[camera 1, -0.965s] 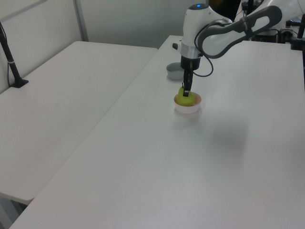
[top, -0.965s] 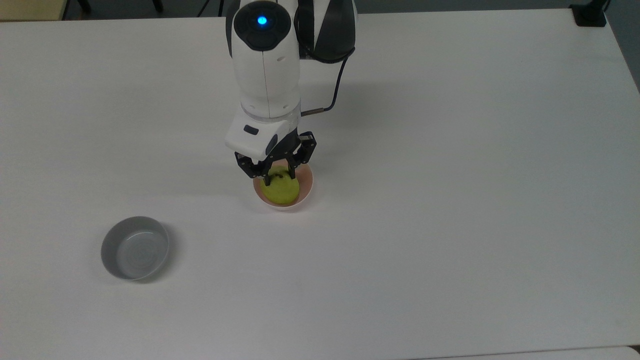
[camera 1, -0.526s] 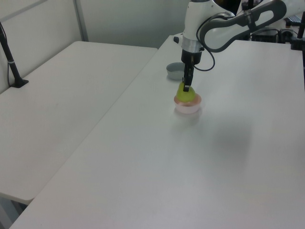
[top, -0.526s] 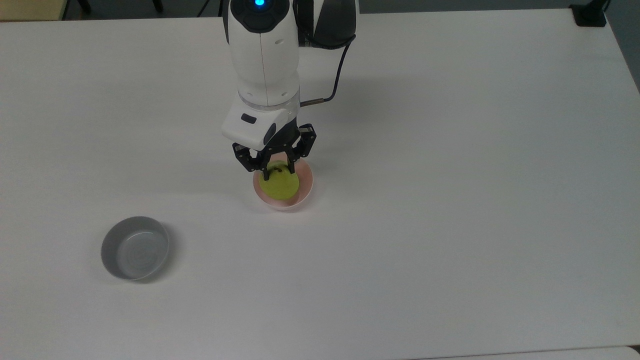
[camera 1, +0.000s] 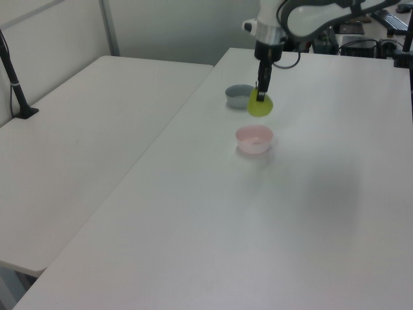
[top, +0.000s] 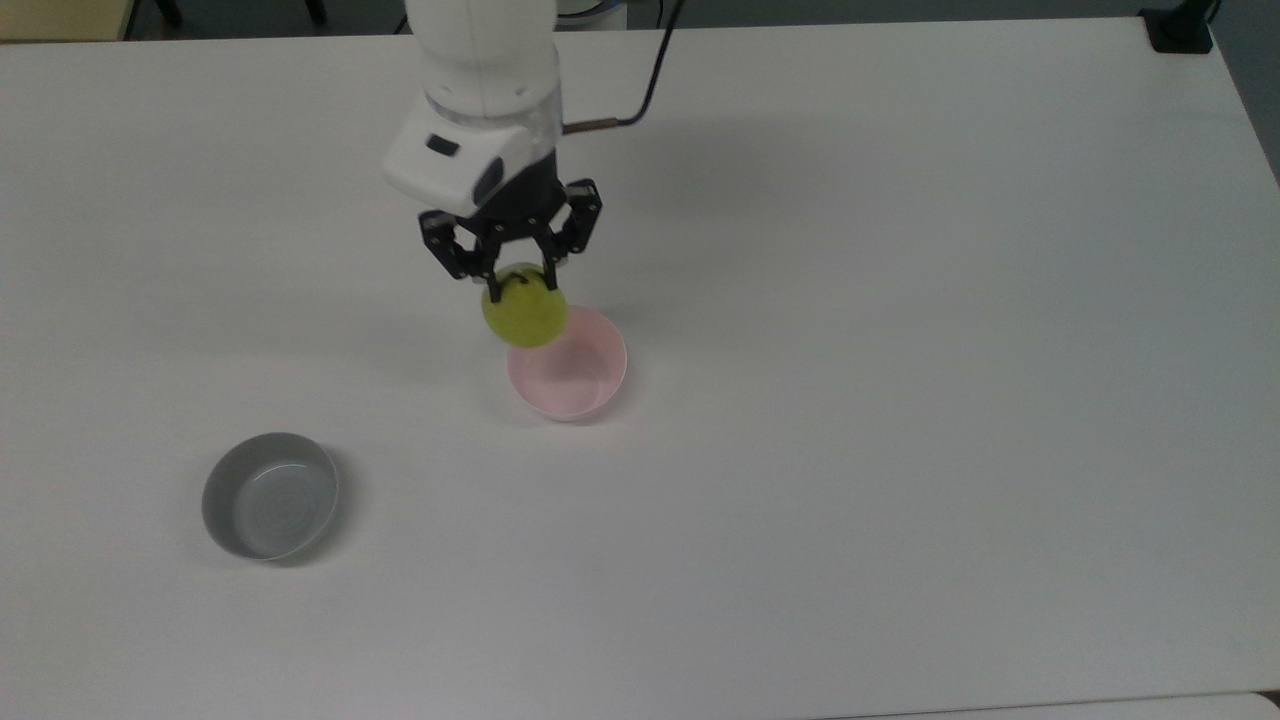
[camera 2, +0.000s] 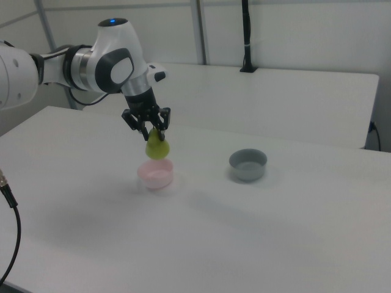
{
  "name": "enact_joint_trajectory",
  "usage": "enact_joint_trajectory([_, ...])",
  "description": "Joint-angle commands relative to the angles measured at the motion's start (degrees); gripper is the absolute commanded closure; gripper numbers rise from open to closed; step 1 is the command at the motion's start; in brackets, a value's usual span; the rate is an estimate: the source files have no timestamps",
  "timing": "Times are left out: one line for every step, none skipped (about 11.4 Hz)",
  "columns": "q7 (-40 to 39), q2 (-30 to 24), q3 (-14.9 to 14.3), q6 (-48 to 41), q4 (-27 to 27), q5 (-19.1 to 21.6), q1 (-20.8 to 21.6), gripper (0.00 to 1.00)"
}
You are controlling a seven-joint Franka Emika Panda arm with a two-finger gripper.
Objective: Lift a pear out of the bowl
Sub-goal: 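Lift the pear out of the pink bowl and carry it aside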
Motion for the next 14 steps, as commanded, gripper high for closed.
enact_joint_trajectory([-1.97,-4.32,-0.54,-2.9,-1.45,0.86,-2.89,1.0])
enact_joint_trajectory([-3.89,-5.29,-0.54,-4.48,-1.45,1.91,-4.73,1.0])
enact_joint_trajectory([-6.87,-6.61,-0.63,-5.63,-1.54,3.49,-6.92,1.0])
enact_joint_trajectory([-10.12,-7.58,-0.63,-6.94,-1.54,4.98,-9.21,1.0])
enact_joint_trajectory([-12.5,-7.93,-0.72,-7.22,-1.62,5.7,-10.71,1.0])
enact_joint_trajectory([-14.0,-8.03,-1.33,-7.22,-1.97,5.7,-11.85,1.0])
enact_joint_trajectory([-15.58,-8.2,-2.47,-7.13,-2.59,5.7,-12.74,1.0])
enact_joint_trajectory([-16.64,-8.2,-2.48,-6.87,-3.11,5.7,-14.14,1.0])
enact_joint_trajectory([-16.83,-8.11,-2.48,-6.0,-4.08,5.62,-14.76,1.0])
enact_joint_trajectory([-17.61,-8.03,-2.48,-3.73,-5.65,5.61,-15.81,1.0])
enact_joint_trajectory([-19.36,-8.11,-2.48,-1.01,-7.84,5.61,-16.69,1.0])
enact_joint_trajectory([-20.6,-8.11,-2.48,1.98,-10.04,5.53,-17.31,1.0])
enact_joint_trajectory([-21.39,-7.94,-2.65,5.49,-12.15,5.18,-18.18,1.0])
enact_joint_trajectory([-23.14,-7.76,-2.65,8.13,-14.43,5.09,-18.98,1.0])
